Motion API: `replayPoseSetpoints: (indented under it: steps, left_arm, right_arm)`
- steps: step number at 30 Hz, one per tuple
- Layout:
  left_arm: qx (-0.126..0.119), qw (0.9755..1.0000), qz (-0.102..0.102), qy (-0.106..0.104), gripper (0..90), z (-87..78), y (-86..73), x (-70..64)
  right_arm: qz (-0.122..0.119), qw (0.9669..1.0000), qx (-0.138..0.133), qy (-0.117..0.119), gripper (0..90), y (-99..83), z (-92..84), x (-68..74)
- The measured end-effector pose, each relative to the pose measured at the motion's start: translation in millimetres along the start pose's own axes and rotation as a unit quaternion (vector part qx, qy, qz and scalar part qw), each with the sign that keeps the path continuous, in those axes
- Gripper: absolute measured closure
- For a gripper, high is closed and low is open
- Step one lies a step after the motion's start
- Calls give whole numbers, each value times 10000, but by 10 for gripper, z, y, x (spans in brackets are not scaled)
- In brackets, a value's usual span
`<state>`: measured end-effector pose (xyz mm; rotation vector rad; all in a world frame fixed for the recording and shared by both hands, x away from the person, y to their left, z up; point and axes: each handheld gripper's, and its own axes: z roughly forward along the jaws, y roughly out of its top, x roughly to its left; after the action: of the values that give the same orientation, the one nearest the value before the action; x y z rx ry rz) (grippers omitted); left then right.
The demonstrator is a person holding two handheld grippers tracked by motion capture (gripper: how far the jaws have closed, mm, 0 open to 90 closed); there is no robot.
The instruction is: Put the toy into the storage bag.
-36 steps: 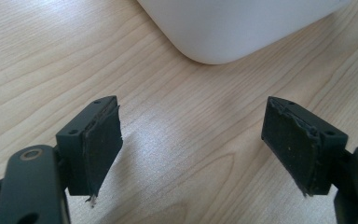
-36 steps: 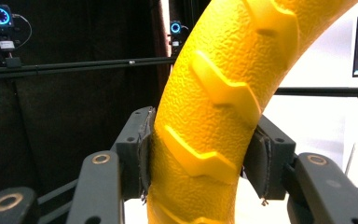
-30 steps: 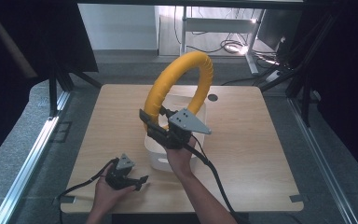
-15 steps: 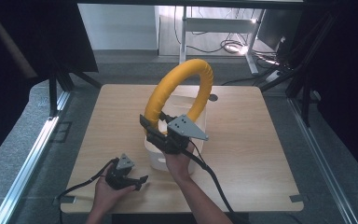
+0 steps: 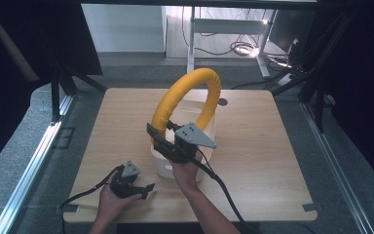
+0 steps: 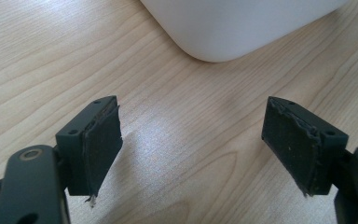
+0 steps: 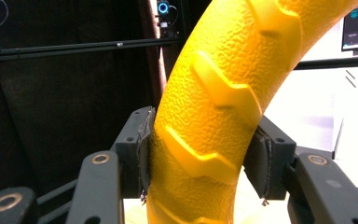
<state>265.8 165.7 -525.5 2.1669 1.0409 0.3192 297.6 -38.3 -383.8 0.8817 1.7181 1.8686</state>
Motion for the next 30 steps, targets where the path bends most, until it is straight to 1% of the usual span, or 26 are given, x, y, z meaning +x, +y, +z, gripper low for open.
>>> replayPoseSetpoints:
  steps: [5, 10, 13, 19, 21, 26, 30]
  left_arm:
    - [-2, 10000, 24, -1, 202, 1, 1, 2]
    - [-5, 10000, 27, -3, 202, 1, 1, 3]
    - [1, 10000, 30, 3, 202, 1, 1, 3]
    - [0, 10000, 30, -4, 202, 2, 0, 1]
    - [-5, 10000, 30, -7, 202, 1, 1, 1]
    - [-2, 10000, 30, -10, 202, 4, 0, 1]
    - [-6, 10000, 31, -9, 202, 1, 1, 1]
  right_arm:
    - [68, 10000, 55, -22, 481, -59, -1, -12]
    - [65, 9999, 124, -16, 481, -95, 2, -12]
    - [156, 9997, 177, -18, 480, -134, 8, -20]
    - [218, 9995, 235, 5, 480, -181, 18, -30]
    - [302, 9992, 261, 23, 478, -195, 27, -37]
    - [286, 9989, 361, 14, 478, -226, 36, -31]
    - [251, 9989, 388, -12, 477, -242, 40, -27]
